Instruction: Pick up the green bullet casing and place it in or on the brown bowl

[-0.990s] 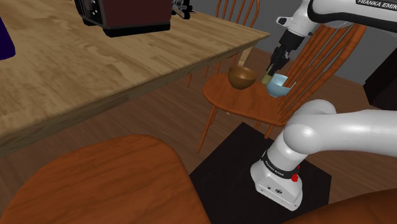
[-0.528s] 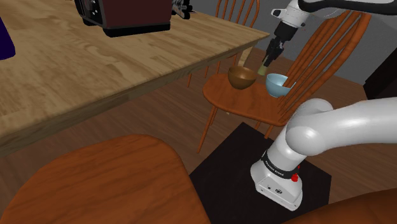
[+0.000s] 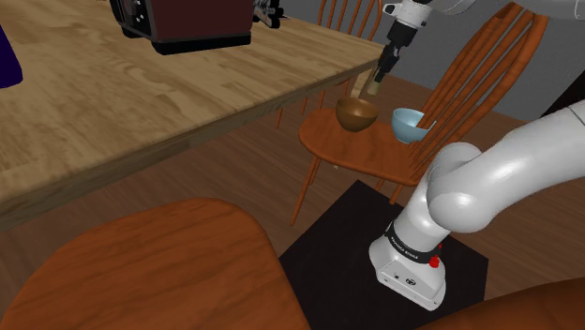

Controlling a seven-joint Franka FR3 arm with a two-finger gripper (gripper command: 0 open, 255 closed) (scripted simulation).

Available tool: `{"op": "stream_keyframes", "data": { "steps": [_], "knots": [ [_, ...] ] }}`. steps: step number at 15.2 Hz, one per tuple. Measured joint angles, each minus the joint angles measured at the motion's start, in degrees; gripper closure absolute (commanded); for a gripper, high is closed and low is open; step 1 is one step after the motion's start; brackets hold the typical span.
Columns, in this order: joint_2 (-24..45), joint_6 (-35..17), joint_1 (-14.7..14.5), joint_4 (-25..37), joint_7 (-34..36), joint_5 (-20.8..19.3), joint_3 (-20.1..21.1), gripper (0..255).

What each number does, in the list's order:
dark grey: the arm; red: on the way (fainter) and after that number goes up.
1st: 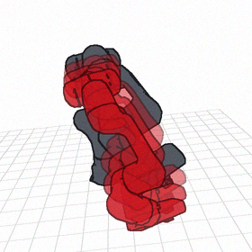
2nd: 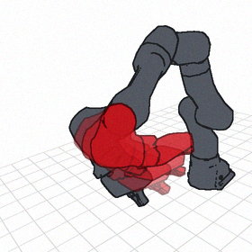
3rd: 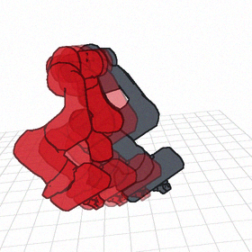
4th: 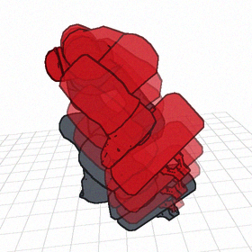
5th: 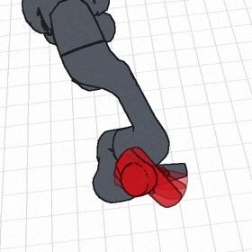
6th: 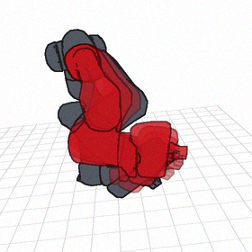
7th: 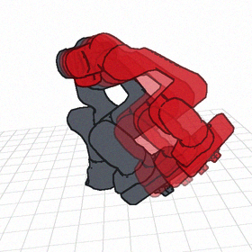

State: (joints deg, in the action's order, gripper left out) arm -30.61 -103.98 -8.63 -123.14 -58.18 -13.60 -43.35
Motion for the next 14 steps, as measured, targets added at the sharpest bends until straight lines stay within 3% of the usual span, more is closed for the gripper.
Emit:
{"op": "stream_keyframes", "data": {
  "steps": [4, 14],
  "knots": [
    [11.5, -1.1, -5.6, 9.5, -5.7, 6.0, -8.0, 255],
    [12.3, -3.7, -7.2, 9.1, -8.4, 8.5, -11.3, 255]
  ]
}}
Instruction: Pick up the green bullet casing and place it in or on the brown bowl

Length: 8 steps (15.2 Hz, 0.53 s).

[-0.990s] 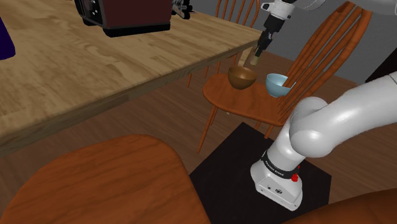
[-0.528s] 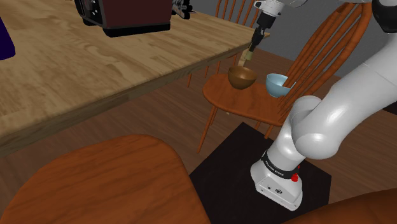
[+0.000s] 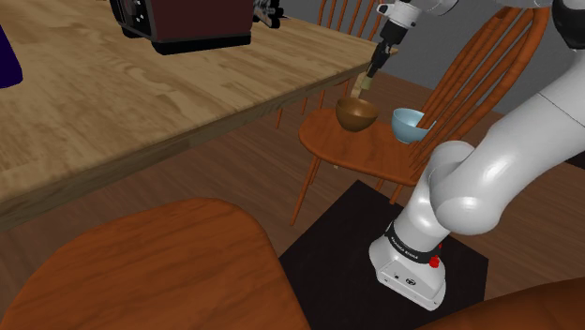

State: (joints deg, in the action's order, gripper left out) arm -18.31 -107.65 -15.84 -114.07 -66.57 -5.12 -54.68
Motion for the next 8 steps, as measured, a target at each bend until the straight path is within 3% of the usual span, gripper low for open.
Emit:
{"op": "stream_keyframes", "data": {
  "steps": [3, 4, 6, 7, 8],
  "knots": [
    [0.2, 0.8, -1.3, 0.7, -0.7, 0.5, -1.7, 255],
    [-0.5, -0.1, -0.6, -0.2, 0.6, -0.7, -0.1, 255],
    [-1.2, 0.1, -2.2, 0.1, -1.4, 1.5, -3.3, 255],
    [-1.4, -0.5, -1.9, -0.3, -1.0, 2.6, -3.0, 255],
    [-1.0, -0.3, -1.4, -0.2, -0.5, 1.0, -2.0, 255]
  ]
}}
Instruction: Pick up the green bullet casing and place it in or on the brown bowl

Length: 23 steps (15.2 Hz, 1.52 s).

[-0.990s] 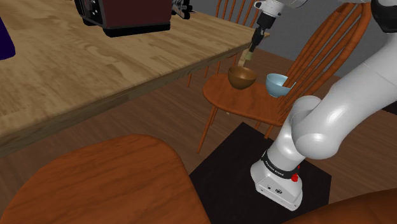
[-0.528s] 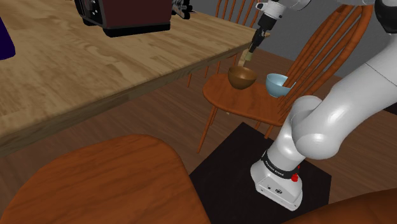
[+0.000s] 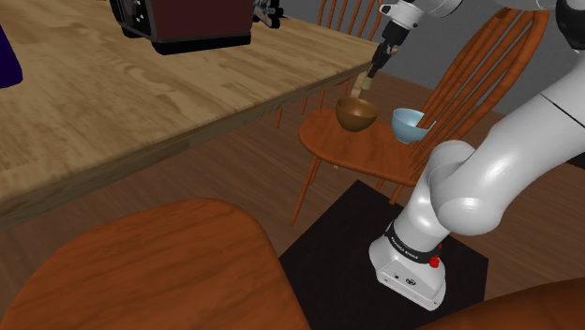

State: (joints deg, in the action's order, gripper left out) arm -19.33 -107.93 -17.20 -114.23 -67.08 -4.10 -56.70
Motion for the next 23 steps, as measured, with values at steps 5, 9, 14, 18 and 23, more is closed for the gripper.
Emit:
{"op": "stream_keyframes", "data": {
  "steps": [5, 9, 14, 18, 23],
  "knots": [
    [1.6, -5.7, -0.1, -4.9, 0.5, -2.1, -1.4, 255],
    [1.8, -4.3, 0.1, -6.9, 2.1, -3.2, -0.6, 0],
    [3.4, -1.6, -1.0, -5.8, 1.2, -2.5, -1.8, 0],
    [1.2, 0.8, -0.5, -3.3, 2.3, -4.1, -0.1, 0],
    [0.7, 1.0, -0.7, -3.1, 2.6, -4.5, -0.1, 0]
  ]
}}
